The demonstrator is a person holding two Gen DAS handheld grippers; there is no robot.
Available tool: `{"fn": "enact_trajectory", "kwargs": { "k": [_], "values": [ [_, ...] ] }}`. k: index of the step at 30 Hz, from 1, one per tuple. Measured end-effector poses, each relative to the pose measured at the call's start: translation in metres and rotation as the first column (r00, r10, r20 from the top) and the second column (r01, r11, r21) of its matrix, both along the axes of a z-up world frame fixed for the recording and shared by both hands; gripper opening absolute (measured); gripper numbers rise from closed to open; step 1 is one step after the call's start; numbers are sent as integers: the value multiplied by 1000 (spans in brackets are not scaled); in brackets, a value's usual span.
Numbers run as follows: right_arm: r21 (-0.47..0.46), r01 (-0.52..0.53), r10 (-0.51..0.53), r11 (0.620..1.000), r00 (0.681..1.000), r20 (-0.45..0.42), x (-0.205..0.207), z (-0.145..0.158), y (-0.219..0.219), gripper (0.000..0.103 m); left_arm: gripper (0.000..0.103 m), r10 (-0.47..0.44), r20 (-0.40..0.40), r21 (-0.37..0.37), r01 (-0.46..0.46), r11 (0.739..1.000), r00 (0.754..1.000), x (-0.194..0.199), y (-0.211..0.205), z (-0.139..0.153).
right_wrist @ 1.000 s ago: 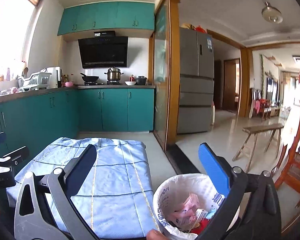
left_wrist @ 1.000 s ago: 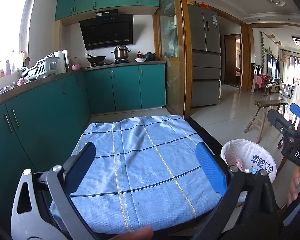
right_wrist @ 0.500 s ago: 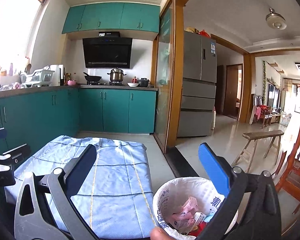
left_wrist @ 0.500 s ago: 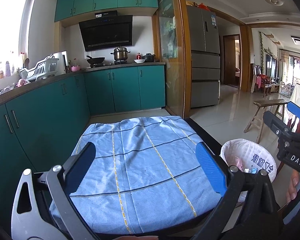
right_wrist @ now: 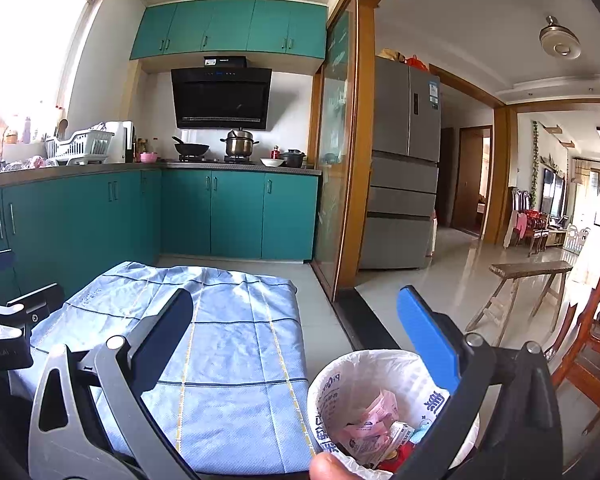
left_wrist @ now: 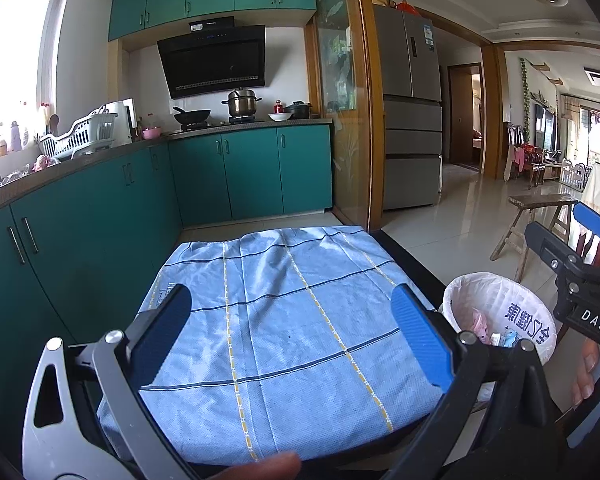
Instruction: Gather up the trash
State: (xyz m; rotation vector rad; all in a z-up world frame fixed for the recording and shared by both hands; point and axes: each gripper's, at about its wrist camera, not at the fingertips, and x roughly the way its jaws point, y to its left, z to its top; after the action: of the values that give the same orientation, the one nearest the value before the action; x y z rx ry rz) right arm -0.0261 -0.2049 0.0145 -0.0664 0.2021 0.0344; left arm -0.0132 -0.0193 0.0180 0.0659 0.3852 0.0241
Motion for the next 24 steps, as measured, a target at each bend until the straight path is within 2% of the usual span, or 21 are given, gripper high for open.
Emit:
{"fn": "enact_trajectory", "kwargs": {
  "k": [24],
  "values": [
    [1,26,-26,1000,999,-25,5,-7,-6,100,100,-6,-38,6,6,1000,999,9,-7,-12]
  ]
}}
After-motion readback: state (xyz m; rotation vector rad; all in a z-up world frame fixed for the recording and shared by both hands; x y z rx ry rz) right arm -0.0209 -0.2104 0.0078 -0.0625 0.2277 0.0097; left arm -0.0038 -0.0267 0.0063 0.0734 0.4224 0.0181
